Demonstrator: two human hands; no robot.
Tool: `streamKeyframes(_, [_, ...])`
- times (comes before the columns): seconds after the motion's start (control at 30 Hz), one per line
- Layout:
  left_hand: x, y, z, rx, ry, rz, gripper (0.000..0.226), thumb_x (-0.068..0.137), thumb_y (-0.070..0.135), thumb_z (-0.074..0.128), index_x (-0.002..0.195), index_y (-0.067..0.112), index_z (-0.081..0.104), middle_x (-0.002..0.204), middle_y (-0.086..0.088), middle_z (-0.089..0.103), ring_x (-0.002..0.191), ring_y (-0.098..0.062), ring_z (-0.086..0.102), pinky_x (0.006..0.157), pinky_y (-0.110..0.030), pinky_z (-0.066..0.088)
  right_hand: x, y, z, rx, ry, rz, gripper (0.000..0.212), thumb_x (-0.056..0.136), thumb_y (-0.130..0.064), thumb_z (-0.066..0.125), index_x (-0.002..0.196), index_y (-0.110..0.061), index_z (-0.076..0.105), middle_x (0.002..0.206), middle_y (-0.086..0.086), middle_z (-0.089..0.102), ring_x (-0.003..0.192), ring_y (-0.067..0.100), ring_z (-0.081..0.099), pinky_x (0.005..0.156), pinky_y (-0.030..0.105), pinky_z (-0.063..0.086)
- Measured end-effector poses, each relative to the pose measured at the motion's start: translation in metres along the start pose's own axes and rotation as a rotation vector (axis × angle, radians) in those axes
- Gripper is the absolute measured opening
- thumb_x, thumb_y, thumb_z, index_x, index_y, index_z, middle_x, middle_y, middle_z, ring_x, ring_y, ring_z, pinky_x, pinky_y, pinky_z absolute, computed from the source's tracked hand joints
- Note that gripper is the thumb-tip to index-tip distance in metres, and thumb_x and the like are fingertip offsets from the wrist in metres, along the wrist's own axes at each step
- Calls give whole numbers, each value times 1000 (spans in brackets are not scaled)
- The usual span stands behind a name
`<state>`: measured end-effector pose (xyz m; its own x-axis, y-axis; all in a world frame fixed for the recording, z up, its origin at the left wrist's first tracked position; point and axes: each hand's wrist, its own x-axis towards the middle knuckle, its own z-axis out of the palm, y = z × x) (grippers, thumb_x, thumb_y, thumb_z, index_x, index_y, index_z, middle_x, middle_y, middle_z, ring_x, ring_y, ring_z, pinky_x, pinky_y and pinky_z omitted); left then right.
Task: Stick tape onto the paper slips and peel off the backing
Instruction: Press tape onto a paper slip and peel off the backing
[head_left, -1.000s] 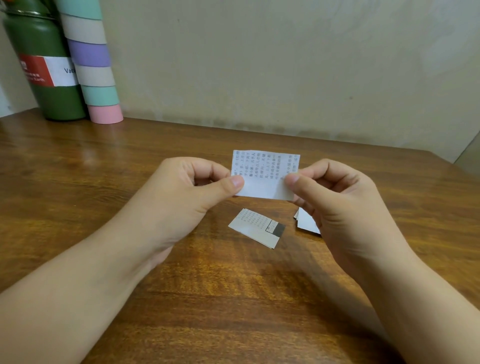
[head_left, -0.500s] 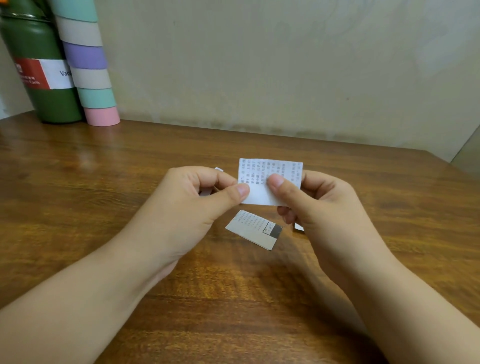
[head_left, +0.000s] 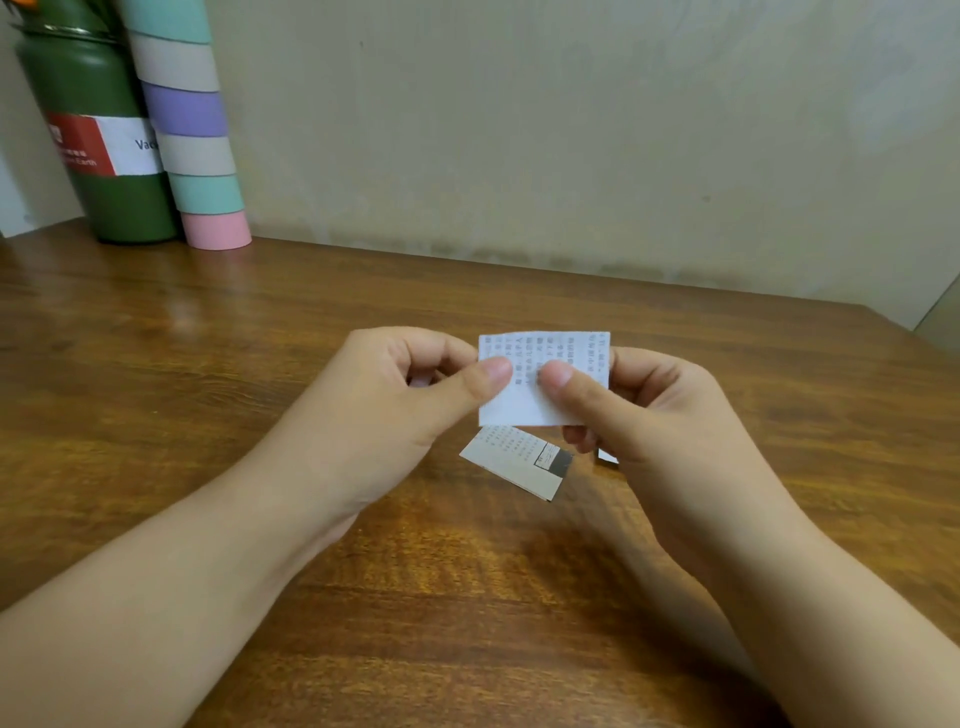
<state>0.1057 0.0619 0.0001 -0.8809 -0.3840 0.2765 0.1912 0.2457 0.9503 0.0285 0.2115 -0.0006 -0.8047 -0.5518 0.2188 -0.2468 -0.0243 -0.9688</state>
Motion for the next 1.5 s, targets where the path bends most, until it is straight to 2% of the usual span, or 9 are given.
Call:
streamKeyframes(0.07, [1,-4,0,-7,6,-2,21,77,27,68,60,14,70,51,6,53,43,0,38,42,-8,29,-1,1,3,-33,-36,-5,11,79,-27,70,74,-20,76,68,-2,71,55,5,57,52,15,43])
streamKeyframes(0.2, [0,-4,2,37,-20,13,22,80,21,68,60,14,68,49,2,55,46,0,43,47,-9,33,-2,4,6,-100,-40,11,23,70,-41,72,84,-23,76,84,7,74,74,27,66,64,34,50])
streamKeyframes(0.3, [3,-7,-2,41,6,5,25,79,22,69,55,16,66,52,7,57,47,1,44,47,-9,33,0,3,4,-132,-11,30,17,80,-34,68,78,-18,75,73,3,72,56,10,57,53,20,43])
streamKeyframes(0.4, [6,-8,-6,150,15,9,27,78,23,71,52,20,65,51,10,54,52,-2,43,55,-15,34,2,3,-2,-207,51,61,32,82,-34,68,61,-9,63,51,-3,53,45,6,42,46,17,34])
streamKeyframes(0.53, [3,-13,-6,622,-125,-66,18,77,27,70,60,22,63,42,19,49,38,-3,39,38,-13,29,2,6,-5,-627,-70,101,35,85,-35,66,66,-6,61,48,-5,46,39,4,36,38,12,28])
streamKeyframes(0.7, [0,-23,-3,871,-325,-105,18,78,37,69,68,24,61,72,11,62,63,1,53,59,-16,44,1,17,0,-976,-167,141,39,80,-42,67,57,-19,45,51,-9,45,44,6,39,44,18,30])
streamKeyframes(0.9, [3,-23,-6,899,-362,-111,20,77,42,70,70,27,59,79,12,59,67,-1,53,62,-19,45,0,16,7,-1046,-195,166,47,68,-60,70,67,-17,50,62,-7,47,55,10,42,51,24,32])
streamKeyframes(1.07, [3,-24,-5,904,-359,-114,19,78,40,71,72,25,61,79,11,60,69,-3,54,65,-22,47,3,17,3,-1011,-196,191,35,79,-47,67,65,-22,48,64,-9,48,54,6,43,51,23,33])
streamKeyframes(1.5, [5,-27,-6,900,-365,-103,20,77,41,71,68,28,59,76,12,58,64,0,51,59,-18,40,1,18,4,-1031,-216,137,39,76,-53,68,66,-22,46,64,-8,46,55,8,42,51,24,32])
